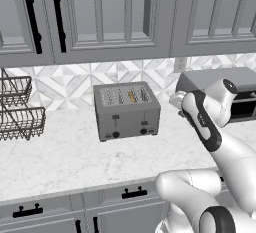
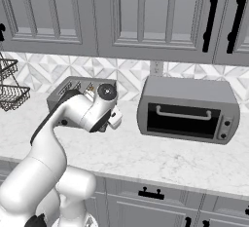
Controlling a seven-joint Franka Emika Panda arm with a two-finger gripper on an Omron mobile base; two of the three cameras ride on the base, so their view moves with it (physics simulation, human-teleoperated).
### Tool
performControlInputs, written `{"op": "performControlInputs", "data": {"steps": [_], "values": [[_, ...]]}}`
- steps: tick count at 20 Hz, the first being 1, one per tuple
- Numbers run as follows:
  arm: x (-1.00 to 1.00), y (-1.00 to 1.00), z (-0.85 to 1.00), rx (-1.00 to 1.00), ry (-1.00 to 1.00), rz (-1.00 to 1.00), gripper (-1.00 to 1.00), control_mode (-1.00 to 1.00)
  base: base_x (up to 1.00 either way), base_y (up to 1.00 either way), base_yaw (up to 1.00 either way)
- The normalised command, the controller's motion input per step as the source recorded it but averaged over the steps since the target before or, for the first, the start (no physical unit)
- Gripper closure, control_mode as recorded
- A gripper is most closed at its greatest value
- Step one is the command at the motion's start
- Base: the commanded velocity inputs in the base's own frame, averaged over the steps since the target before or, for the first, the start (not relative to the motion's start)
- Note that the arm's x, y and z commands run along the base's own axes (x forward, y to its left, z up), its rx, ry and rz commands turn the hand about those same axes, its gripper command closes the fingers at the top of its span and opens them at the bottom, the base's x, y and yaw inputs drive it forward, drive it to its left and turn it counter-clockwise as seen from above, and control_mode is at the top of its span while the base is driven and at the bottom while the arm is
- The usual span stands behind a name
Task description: Start the toaster. Once the lever pops up, take the bread to the plate on the dining counter.
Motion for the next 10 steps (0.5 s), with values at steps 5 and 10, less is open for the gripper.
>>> {"op": "performControlInputs", "data": {"steps": [5,10], "values": [[0.00,0.00,0.00,0.00,0.00,0.00,1.00,-1.00,0.00,0.00,0.00],[0.00,0.00,0.00,0.00,0.00,0.00,1.00,-1.00,0.00,0.00,0.00]]}}
